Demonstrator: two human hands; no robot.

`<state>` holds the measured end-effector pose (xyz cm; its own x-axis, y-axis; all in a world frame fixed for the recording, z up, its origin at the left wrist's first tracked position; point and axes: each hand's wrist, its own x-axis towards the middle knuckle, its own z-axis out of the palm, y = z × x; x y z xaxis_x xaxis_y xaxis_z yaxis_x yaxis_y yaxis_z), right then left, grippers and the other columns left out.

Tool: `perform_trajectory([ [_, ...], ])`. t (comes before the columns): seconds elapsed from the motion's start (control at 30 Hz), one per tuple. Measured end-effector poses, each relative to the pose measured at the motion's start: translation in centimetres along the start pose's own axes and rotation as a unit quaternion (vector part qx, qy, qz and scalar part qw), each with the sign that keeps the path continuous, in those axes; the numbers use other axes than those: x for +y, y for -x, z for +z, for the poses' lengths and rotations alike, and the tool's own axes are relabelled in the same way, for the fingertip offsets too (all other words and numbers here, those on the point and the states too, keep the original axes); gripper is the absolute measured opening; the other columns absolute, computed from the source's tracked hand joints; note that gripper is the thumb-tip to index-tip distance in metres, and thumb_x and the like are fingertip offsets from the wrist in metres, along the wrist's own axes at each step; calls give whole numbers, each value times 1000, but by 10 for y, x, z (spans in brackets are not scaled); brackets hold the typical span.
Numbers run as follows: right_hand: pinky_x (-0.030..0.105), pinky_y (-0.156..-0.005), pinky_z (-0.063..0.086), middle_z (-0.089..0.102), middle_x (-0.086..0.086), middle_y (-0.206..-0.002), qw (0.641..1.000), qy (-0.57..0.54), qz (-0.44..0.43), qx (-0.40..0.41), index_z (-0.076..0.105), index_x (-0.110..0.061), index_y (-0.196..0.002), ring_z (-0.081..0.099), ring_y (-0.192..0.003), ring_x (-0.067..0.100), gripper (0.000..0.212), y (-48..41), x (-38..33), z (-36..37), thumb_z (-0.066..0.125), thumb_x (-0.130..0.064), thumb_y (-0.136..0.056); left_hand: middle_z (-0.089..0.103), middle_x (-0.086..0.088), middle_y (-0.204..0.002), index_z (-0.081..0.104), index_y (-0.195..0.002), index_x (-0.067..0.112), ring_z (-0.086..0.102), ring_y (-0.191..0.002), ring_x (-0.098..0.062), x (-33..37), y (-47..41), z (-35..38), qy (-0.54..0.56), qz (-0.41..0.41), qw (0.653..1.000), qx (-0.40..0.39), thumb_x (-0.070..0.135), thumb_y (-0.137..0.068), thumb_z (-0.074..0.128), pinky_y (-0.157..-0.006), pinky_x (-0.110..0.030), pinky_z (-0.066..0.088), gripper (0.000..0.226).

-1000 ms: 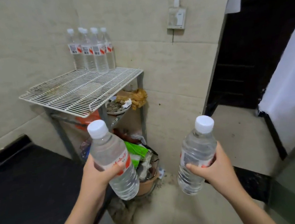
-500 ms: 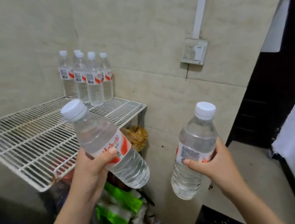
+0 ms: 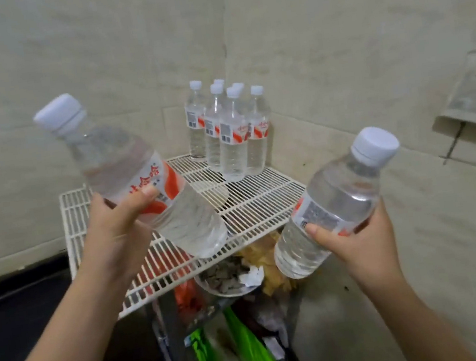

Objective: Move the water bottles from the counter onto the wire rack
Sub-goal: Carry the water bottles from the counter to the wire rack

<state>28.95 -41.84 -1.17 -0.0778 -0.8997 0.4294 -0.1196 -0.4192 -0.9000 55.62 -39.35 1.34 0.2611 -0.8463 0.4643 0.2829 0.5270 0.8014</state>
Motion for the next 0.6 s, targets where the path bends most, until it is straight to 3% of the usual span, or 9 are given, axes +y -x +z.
perform_trajectory([
  [0.07, 28, -81, 56, 67, -7, -103, 999, -28, -14, -29, 52, -19, -112, 66, -93, 8, 75, -30, 2, 11, 82, -24, -43, 69, 11, -75, 59, -92, 23, 67, -77, -6, -1, -6, 0, -18, 23, 999, 33, 28, -51, 82, -73, -26, 57, 47],
  [0.13, 26, -81, 56, 65, -10, -103, 997, -46, -26, -54, 51, -21, -110, 66, -93, 9, 71, -57, 6, 23, 79, -20, -45, 68, 10, -71, 58, -88, 21, 66, -71, -4, 0, -8, 2, -27, 43, 997, 61, 11, -66, 62, -68, -22, 56, 25],
  [0.23, 15, -78, 53, 63, -13, -103, 991, -71, -41, -105, 50, -27, -107, 63, -92, -1, 69, -92, 15, 40, 82, -18, -46, 68, 9, -71, 57, -88, 17, 65, -69, -6, -2, -9, 4, -63, 75, 990, 105, 8, -69, 53, -66, -20, 55, 21],
  [0.37, 5, -70, 50, 62, -11, -103, 978, -105, -35, -178, 49, -20, -112, 62, -83, -10, 67, -128, 30, 64, 81, 3, -58, 65, 6, -75, 58, -90, 19, 65, -72, -8, -2, -5, 1, -106, 106, 973, 175, 6, -71, 47, -70, -22, 56, 26],
  [0.53, 36, -86, 52, 64, 0, -106, 968, -105, 0, -230, 49, -18, -114, 63, -97, 17, 63, -142, 52, 108, 81, -9, -61, 69, 5, -75, 62, -90, 19, 67, -75, -10, 0, -6, -10, -153, 95, 960, 215, 5, -67, 52, -74, -28, 56, 28],
  [0.6, 40, -90, 51, 62, -2, -104, 966, -84, 3, -243, 47, -20, -112, 61, -97, 19, 62, -146, 56, 128, 82, -14, -62, 68, 3, -77, 59, -93, 16, 67, -77, -11, 5, -11, -19, -173, 92, 958, 211, 10, -62, 62, -75, -28, 56, 32],
])
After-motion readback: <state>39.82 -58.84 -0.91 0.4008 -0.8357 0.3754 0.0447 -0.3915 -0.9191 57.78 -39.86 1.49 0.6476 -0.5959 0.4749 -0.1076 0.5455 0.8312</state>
